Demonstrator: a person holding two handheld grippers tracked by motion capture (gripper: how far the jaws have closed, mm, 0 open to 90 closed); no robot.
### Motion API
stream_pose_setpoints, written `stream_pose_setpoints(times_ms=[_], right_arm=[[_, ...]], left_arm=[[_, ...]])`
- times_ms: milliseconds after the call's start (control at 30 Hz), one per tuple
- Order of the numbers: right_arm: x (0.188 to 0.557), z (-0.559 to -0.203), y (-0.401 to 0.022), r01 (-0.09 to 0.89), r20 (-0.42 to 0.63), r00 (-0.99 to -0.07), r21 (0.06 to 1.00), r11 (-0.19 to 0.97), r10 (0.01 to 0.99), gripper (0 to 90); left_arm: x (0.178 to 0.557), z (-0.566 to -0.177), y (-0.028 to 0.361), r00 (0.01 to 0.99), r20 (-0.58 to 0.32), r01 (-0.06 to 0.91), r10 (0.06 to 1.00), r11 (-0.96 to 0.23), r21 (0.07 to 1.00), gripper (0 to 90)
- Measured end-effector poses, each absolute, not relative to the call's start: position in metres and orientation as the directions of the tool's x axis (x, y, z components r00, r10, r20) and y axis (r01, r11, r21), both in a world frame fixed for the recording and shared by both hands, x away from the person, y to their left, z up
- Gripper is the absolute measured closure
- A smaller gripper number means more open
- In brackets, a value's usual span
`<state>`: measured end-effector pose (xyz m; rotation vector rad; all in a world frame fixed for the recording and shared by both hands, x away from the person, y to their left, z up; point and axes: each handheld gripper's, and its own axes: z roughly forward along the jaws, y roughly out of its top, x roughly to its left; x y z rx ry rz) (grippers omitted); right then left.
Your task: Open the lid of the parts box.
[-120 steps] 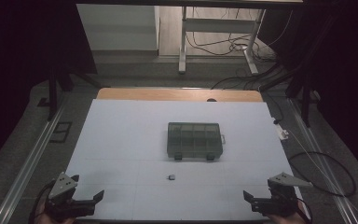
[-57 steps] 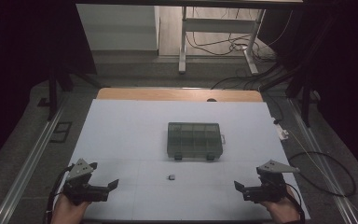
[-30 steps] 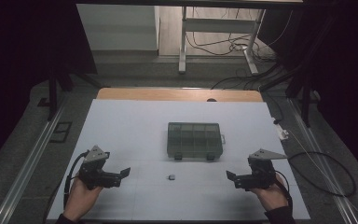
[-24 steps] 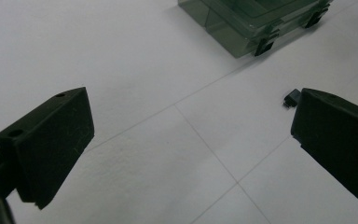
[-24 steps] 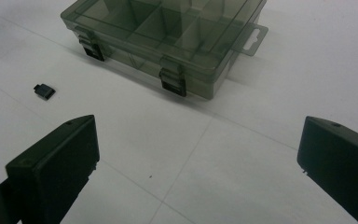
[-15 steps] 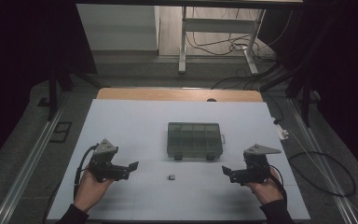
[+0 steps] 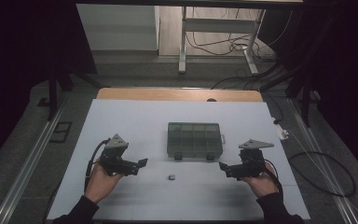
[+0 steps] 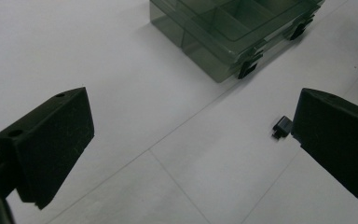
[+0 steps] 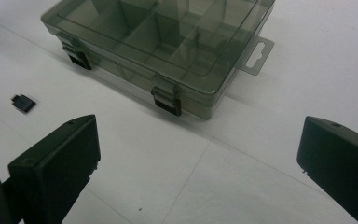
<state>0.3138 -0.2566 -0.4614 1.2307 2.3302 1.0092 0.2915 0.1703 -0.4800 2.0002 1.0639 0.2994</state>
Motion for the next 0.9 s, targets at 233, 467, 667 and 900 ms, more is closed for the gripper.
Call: stream_pose_setpoints(times_ms=[233, 467, 667, 900], right_arm=[[0.321, -0.461, -0.251, 0.599, 0.039, -0.574, 0.701, 0.387, 0.818, 0.0], [0.33, -0.46, -0.248, 0.606, 0.042, -0.57, 0.696, 0.386, 0.821, 0.0], [0.337, -0.459, -0.246, 0.614, 0.051, -0.56, 0.696, 0.373, 0.827, 0.0], [0.344, -0.46, -0.244, 0.619, 0.05, -0.561, 0.688, 0.379, 0.826, 2.5]], left_arm=[[0.302, -0.479, 0.159, 0.631, -0.166, 0.569, 0.758, -0.307, 0.763, 0.0], [0.311, -0.48, 0.149, 0.645, -0.15, 0.557, 0.75, -0.326, 0.763, 0.0], [0.318, -0.482, 0.142, 0.651, -0.145, 0.553, 0.745, -0.335, 0.763, 0.0], [0.327, -0.483, 0.132, 0.659, -0.14, 0.545, 0.739, -0.342, 0.765, 0.0]])
